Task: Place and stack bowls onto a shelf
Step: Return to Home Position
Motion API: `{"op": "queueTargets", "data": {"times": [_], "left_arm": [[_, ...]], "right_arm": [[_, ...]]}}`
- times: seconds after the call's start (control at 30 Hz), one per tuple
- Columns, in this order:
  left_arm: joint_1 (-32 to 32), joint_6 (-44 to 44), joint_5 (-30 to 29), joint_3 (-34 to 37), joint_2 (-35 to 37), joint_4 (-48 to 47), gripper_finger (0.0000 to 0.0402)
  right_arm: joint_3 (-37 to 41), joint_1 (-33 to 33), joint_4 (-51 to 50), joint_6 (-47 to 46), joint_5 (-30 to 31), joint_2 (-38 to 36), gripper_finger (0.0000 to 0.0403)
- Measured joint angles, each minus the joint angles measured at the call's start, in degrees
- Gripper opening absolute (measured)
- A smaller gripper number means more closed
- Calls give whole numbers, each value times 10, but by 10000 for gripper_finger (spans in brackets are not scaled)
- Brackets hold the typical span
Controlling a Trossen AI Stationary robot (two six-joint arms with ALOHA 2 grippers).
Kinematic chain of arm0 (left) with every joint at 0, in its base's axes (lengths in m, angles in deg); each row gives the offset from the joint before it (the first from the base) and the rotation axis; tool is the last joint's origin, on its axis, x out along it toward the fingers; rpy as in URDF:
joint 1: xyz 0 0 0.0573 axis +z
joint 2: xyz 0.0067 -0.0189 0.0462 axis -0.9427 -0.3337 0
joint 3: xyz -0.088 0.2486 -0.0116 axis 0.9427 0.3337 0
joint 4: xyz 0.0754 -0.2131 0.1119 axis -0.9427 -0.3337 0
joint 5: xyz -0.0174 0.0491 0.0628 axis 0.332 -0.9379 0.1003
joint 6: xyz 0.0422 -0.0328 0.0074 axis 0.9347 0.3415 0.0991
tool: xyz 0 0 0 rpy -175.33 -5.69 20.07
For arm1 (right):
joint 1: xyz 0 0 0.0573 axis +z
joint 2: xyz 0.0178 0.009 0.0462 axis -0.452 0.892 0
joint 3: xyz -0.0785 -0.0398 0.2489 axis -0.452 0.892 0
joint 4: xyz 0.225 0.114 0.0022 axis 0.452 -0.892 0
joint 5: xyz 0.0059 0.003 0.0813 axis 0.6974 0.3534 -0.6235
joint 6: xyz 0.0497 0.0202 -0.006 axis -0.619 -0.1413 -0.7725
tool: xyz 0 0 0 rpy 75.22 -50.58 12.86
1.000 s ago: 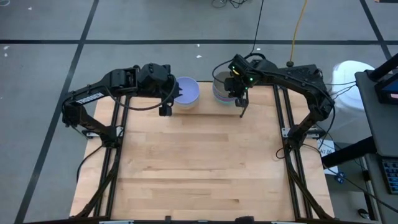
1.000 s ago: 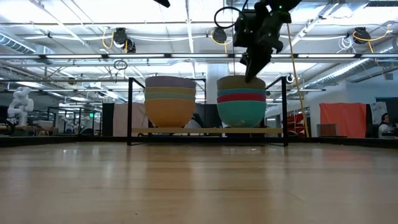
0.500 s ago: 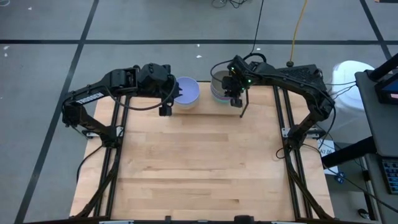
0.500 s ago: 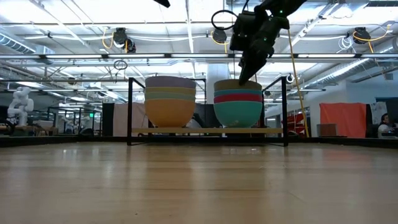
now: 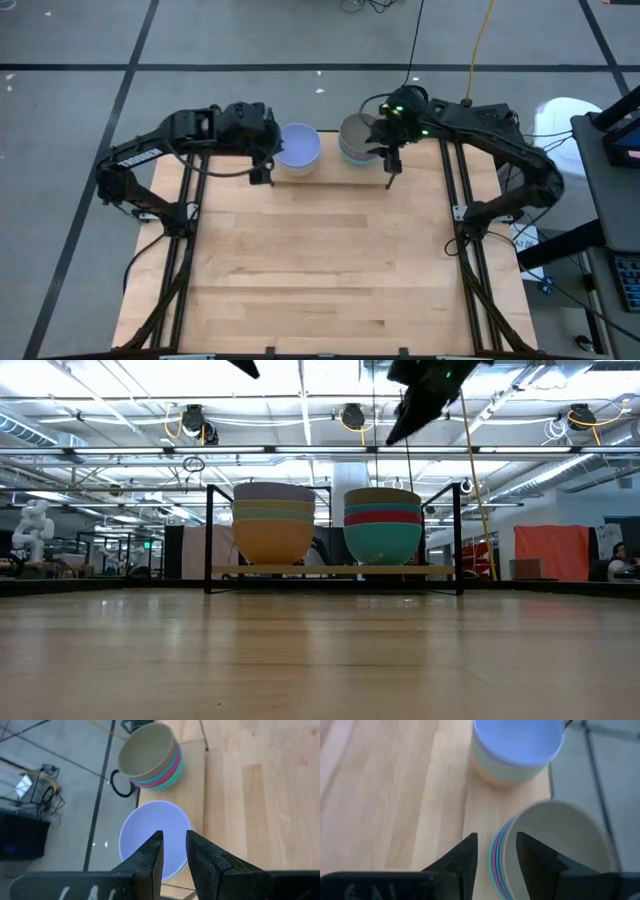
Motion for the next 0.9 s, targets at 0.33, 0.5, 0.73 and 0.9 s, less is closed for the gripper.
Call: {"op": "queueTargets", "data": {"times": [0.33,0.5,0.73,0.9], "left_arm": [[40,-120,-2,0,102,-109,88],[40,-138,-2,0,170,-142,88],[40,-184,-3,0,272,-148,88],[40,-218,-3,0,341,-157,88]], "right_arm": [[0,41,21,-45,85,-159,130],[0,53,13,-45,106,-217,119],[0,64,13,-49,105,-273,101],[0,63,-7,-41,105,-297,81]]}}
